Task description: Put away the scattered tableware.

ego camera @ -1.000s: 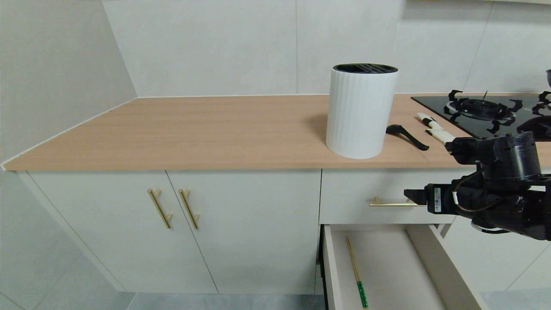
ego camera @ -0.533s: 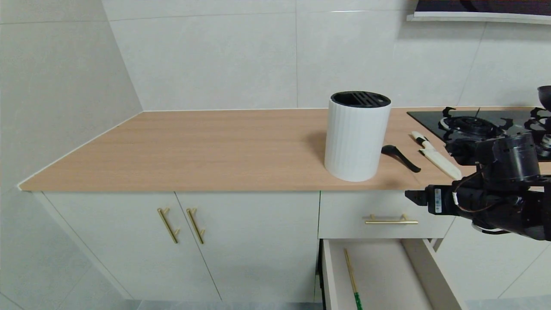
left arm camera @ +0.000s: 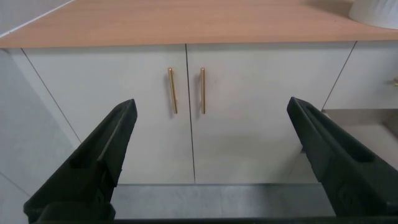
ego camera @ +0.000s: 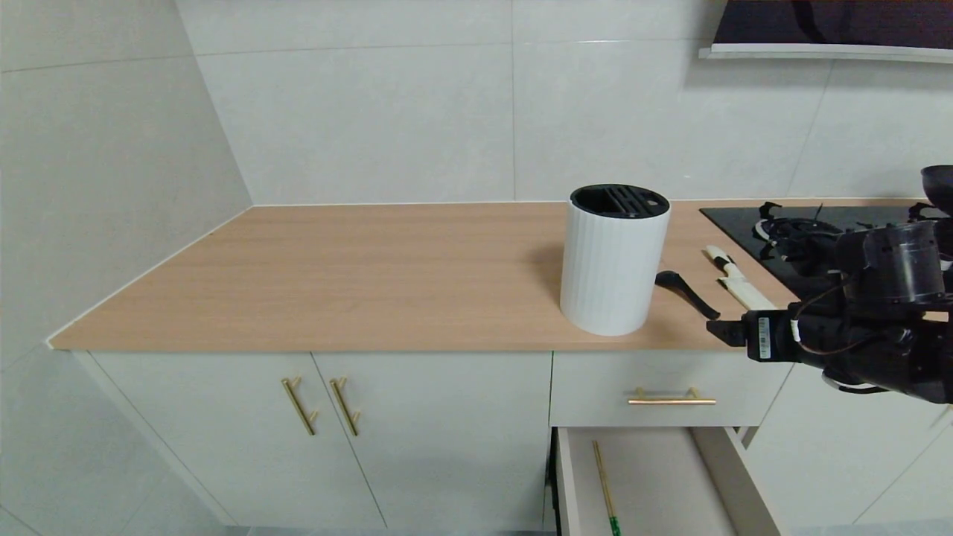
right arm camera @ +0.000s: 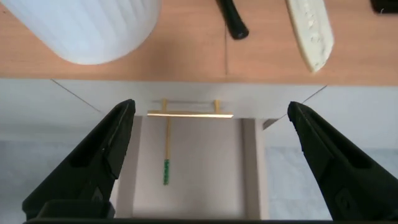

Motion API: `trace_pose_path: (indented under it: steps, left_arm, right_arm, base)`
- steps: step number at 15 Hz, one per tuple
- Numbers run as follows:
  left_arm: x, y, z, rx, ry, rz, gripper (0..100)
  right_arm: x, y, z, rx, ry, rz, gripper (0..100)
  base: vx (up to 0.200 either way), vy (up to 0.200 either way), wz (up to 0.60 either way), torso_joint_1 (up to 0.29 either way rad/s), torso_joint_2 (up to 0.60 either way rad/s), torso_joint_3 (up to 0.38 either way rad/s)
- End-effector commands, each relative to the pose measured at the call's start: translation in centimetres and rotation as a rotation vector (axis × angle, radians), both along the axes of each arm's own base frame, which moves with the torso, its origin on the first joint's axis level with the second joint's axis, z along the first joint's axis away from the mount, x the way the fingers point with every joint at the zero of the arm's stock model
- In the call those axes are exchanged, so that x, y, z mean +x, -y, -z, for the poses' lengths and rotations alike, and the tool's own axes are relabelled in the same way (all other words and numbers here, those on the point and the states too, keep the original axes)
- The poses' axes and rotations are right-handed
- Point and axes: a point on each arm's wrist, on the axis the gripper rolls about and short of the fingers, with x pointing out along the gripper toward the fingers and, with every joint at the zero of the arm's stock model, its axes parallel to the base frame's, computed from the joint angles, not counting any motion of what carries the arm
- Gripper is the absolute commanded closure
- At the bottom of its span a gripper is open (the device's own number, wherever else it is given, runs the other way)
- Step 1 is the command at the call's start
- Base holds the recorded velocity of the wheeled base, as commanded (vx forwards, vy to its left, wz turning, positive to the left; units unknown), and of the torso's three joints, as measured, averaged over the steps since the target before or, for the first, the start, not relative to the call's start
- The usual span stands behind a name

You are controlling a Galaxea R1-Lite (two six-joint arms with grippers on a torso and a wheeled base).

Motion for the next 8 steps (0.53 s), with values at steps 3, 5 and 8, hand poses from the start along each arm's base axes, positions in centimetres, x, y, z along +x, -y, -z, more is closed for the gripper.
trace_pose_path:
  steps: [3,5,8]
  left_arm:
    - [0.0,0.0,0.0,0.000,0.000,0.000,0]
    - [0.0,0.0,0.0,0.000,0.000,0.000,0]
    - [0.0,0.0,0.0,0.000,0.000,0.000,0]
  right_arm:
    - [4.7,1.8,0.0,-0.006,-0.015,-0.064,0]
    - [7.8,2.4,0.6,-0.018,-0.024,-0.131,0]
    - [11.9,2.7,1.6,-0.015,-0.009,-0.190,0]
  base:
    - [0.000,0.000,0.00,0.000,0.00,0.000]
    - [0.000,0.000,0.00,0.000,0.00,0.000]
    - [0.000,0.000,0.00,0.000,0.00,0.000]
